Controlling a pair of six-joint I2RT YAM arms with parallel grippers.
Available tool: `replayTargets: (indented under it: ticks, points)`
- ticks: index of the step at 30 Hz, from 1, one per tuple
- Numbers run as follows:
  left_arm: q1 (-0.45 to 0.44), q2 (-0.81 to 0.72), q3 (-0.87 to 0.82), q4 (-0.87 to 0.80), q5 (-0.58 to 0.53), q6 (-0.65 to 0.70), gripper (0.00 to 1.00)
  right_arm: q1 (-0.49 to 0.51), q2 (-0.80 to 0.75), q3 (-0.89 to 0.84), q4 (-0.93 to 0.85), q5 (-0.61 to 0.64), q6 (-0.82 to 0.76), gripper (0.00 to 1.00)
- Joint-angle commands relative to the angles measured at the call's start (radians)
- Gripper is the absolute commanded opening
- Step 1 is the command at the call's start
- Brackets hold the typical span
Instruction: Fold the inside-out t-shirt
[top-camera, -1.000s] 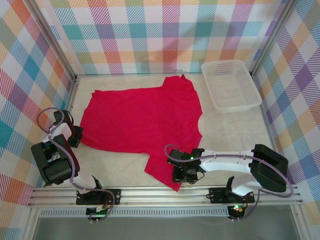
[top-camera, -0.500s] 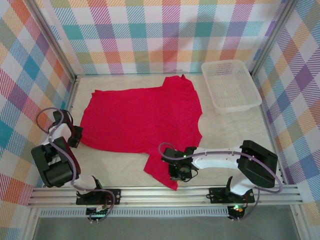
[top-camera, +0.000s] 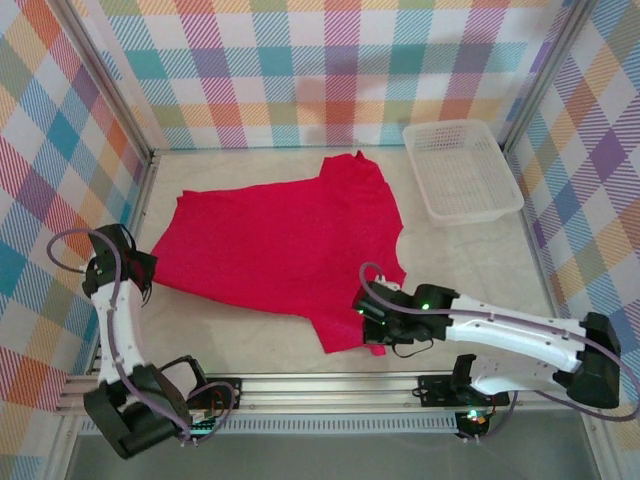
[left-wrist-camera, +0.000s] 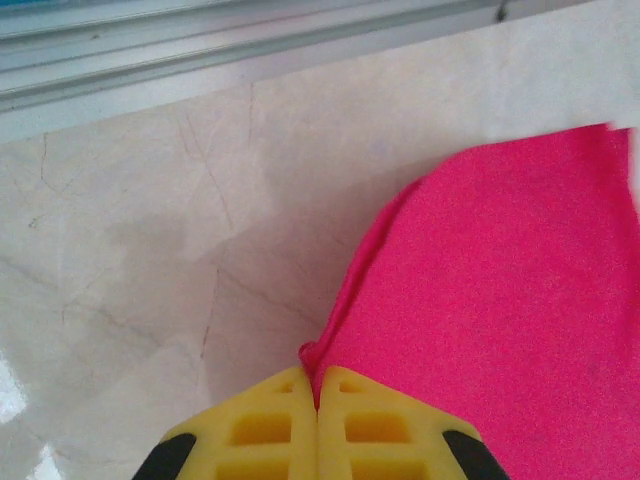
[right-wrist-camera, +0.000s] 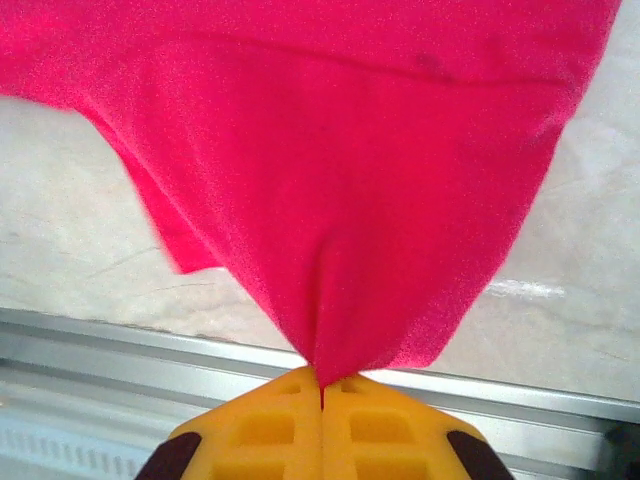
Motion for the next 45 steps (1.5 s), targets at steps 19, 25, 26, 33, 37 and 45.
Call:
replayTargets:
  ticks: [19, 25, 26, 33, 37, 45]
  points:
    - [-0.06, 0.351, 0.185, -0.051, -0.049, 0.056, 0.0, -0.554, 0.503, 0.583, 0.083, -0.183, -0.536, 0.0]
    - [-0.082, 0.498, 0.274, -0.061, -0.1, 0.064, 0.0, -0.621, 0.654, 0.772, 0.071, -0.189, -0.597, 0.0]
    - [-0.084, 0.516, 0.284, -0.06, -0.102, 0.063, 0.0, -0.634, 0.68, 0.799, 0.069, -0.194, -0.604, 0.0]
    - [-0.107, 0.651, 0.369, -0.054, -0.125, 0.045, 0.0, -0.687, 0.88, 0.978, 0.04, -0.268, -0.635, 0.0]
    - [-0.115, 0.771, 0.45, -0.076, -0.149, 0.041, 0.0, -0.709, 0.985, 1.083, 0.02, -0.299, -0.636, 0.0]
    - [-0.118, 1.032, 0.678, -0.189, -0.141, 0.065, 0.51, -0.766, 1.286, 1.501, -0.146, -0.345, -0.62, 0.4]
